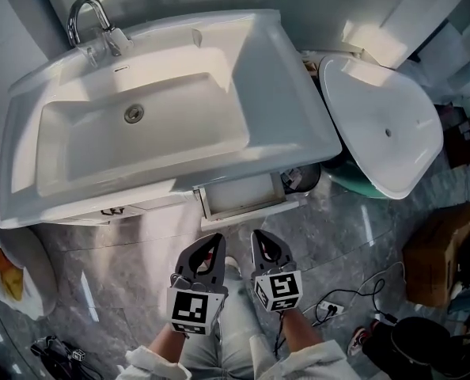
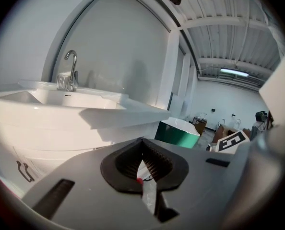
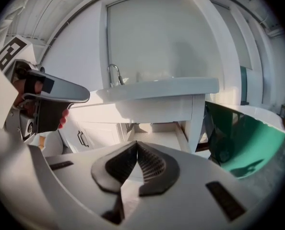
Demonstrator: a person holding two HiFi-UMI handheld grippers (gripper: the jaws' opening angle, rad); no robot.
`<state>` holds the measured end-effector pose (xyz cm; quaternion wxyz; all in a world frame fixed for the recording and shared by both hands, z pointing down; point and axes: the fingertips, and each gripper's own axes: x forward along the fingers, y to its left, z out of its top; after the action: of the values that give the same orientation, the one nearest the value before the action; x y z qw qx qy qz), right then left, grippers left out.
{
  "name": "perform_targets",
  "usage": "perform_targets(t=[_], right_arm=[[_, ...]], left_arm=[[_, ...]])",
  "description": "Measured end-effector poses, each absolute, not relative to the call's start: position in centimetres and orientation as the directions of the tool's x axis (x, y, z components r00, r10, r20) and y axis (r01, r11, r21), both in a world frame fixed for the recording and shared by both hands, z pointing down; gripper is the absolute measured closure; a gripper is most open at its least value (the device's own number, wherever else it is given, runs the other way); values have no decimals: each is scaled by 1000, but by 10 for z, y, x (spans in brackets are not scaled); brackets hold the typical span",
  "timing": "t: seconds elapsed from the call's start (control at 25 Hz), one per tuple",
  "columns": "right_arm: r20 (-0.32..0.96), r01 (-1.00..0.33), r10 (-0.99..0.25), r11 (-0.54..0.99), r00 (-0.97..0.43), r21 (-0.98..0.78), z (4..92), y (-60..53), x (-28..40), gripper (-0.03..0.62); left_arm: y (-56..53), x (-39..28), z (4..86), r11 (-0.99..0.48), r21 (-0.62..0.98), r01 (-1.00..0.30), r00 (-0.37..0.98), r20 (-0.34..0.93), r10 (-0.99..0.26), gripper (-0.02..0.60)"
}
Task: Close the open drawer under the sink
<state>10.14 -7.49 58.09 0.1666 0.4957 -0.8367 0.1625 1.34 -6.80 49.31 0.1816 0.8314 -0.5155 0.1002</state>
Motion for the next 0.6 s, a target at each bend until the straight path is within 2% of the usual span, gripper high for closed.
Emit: perform_targets(t=[0.4, 0.52, 0.6], right_arm=[[499, -873, -733, 474, -462, -112, 661, -75, 106, 569], [514, -870, -719, 476, -468, -126, 683, -77, 107, 515], [522, -869, -713, 480, -468, -123, 696, -80, 107, 501]], left_arm=[[-59, 17, 568, -354, 219, -909, 415, 404, -815, 566], [-57, 17, 583, -360, 220, -907, 420, 394, -817, 566], [-57, 18, 591, -368, 212, -905, 423, 382, -821, 566]])
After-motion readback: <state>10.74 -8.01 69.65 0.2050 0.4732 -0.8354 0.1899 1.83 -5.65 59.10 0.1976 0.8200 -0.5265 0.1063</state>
